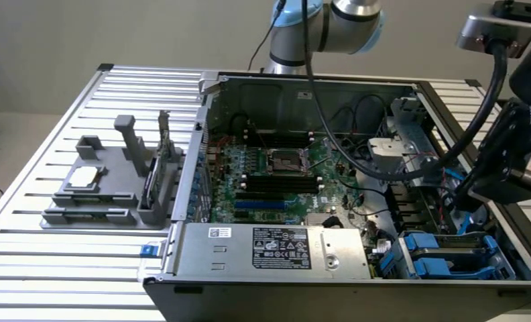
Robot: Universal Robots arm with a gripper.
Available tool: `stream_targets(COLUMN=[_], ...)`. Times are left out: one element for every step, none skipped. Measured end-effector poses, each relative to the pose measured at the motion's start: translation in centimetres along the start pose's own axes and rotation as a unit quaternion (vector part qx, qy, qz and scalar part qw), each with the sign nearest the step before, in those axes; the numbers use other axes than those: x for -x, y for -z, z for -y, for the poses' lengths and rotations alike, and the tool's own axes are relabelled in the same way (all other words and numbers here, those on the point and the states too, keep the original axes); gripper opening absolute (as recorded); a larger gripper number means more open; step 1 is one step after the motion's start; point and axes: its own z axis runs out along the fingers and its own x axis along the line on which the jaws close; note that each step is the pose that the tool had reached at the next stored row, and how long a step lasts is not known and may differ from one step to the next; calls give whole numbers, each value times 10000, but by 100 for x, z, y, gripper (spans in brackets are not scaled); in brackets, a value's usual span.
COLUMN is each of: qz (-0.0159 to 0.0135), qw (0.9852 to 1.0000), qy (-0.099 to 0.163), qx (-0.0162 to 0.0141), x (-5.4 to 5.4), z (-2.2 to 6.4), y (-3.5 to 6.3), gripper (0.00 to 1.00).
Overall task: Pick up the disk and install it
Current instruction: 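Insert the first disk wire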
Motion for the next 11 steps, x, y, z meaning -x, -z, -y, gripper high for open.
stream_targets(qz=[2, 5, 7, 9, 12, 14, 17, 20, 22, 24, 27], qw=[10000, 9999, 9997, 9995, 9992, 9989, 9985, 9980, 9975, 9969, 9963], qy=[-78, -161, -239, -315, -393, -469, -547, -629, -707, -786, -864], qx=[3, 5, 8, 10, 12, 15, 17, 20, 22, 24, 26], x=[0, 0, 0, 0, 0, 0, 0, 0, 0, 0, 0], z=[0, 0, 0, 0, 0, 0, 0, 0, 0, 0, 0], y=[0, -1, -1, -1, -2, -3, -3, -4, -5, -5, -7], gripper=[25, 25, 25, 25, 25, 25, 25, 25, 25, 25, 25])
